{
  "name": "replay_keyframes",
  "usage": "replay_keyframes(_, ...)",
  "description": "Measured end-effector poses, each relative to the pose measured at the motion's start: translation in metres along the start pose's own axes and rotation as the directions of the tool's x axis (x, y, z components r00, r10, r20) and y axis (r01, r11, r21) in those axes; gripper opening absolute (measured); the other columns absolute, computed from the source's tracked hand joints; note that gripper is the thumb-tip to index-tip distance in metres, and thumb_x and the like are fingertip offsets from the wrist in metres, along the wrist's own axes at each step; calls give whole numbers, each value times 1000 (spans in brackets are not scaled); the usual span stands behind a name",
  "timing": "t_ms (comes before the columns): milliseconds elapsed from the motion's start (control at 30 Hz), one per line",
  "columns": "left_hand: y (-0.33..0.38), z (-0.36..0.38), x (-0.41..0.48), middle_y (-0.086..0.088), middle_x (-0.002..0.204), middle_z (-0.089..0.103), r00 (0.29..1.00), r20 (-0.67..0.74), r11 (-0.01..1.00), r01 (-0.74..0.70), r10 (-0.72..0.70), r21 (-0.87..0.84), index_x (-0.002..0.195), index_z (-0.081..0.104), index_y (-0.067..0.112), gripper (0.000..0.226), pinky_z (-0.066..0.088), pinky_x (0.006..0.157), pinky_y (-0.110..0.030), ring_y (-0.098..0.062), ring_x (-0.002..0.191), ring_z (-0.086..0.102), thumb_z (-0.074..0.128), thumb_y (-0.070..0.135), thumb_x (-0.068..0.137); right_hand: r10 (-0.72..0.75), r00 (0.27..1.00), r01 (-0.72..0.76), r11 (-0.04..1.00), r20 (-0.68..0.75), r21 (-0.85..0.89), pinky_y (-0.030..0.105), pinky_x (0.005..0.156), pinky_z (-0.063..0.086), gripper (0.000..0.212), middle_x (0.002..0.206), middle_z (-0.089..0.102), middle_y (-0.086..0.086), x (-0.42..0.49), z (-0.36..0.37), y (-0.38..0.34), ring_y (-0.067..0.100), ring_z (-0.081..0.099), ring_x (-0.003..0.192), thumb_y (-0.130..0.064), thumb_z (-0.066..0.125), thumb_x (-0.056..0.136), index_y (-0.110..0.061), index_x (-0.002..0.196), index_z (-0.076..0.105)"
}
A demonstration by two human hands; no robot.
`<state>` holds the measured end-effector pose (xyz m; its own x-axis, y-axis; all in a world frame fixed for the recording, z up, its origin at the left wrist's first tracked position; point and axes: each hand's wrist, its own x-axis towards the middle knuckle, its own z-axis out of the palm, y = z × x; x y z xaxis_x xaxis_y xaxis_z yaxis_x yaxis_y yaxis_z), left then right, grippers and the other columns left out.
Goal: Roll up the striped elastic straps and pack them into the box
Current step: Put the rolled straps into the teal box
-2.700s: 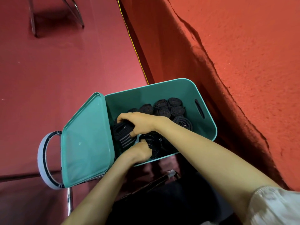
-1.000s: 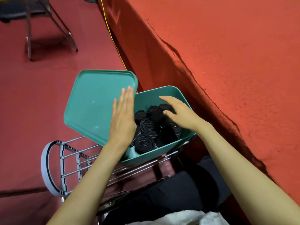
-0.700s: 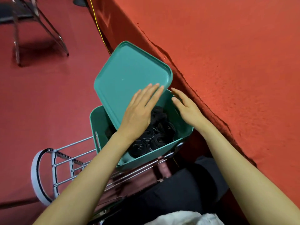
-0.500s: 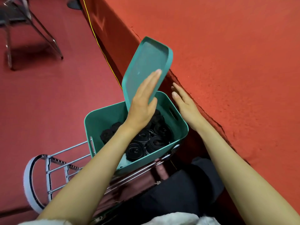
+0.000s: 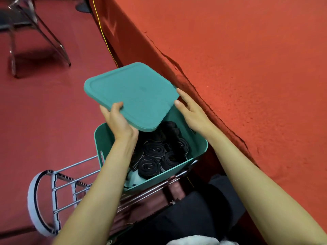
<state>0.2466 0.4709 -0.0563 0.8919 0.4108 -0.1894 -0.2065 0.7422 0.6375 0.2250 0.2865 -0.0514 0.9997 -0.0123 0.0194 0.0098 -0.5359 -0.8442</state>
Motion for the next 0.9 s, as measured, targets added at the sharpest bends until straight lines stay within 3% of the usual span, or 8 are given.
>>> replay_keyframes(233,40,-52,4,-4,106,64,995,73,985,62,-75,161,107,54,18,33,51,90,-41,-22,95,62,40,-3,85,-59,993,35,975,-102,-220,29,115,0,55,160,11,0,9,-8,1,16,-2,148,-36,44,100,-23,151,25)
replay_keyframes(400,64,-80,6,-4,130,57,977,177,958,63,-116,281,139,41,19,52,52,90,-40,-22,107,60,39,2,90,12,985,-54,968,-169,-246,34,118,14,64,158,20,6,18,-17,0,20,17,145,-36,48,98,-13,151,19)
replay_keyframes(467,66,-83,4,3,126,61,982,177,929,-13,-57,371,141,38,22,55,54,85,-32,-16,104,61,41,0,90,85,978,-121,974,-190,-189,33,114,22,67,156,27,6,16,-17,0,22,27,142,-37,50,97,-16,152,18)
replay_keyframes(533,65,-81,0,13,116,63,982,185,845,-131,39,518,142,34,18,54,51,81,-20,-2,97,61,43,-1,92,135,964,-171,975,-228,-144,35,111,29,68,151,36,9,12,-17,2,26,36,138,-40,52,96,-21,151,17)
replay_keyframes(567,64,-81,-1,10,127,57,973,219,780,-193,74,595,144,32,16,53,46,87,-16,2,105,56,45,3,95,143,959,-179,975,-246,-131,38,111,30,69,150,37,9,10,-16,4,28,37,136,-42,52,95,-23,151,17)
replay_keyframes(633,60,-83,-2,1,156,18,949,288,536,-312,131,785,147,27,17,54,23,108,-15,-1,137,23,47,24,98,137,950,-180,975,-280,-133,44,112,30,71,151,36,7,6,-14,8,30,37,136,-44,53,93,-25,151,16)
replay_keyframes(733,55,-87,-2,5,157,-18,929,334,236,-365,159,901,148,25,20,76,-6,114,-38,-14,143,-20,40,62,87,128,948,-180,971,-290,-158,46,111,30,71,151,37,7,-1,-13,14,32,37,136,-45,51,93,-26,152,15)
replay_keyframes(900,49,-93,-9,13,155,-22,942,317,102,-328,111,939,144,32,20,92,-16,110,-55,-19,141,-28,28,79,75,126,952,-214,926,-281,-311,51,107,33,71,148,41,9,-8,-12,19,36,40,132,-49,47,95,-26,152,13)
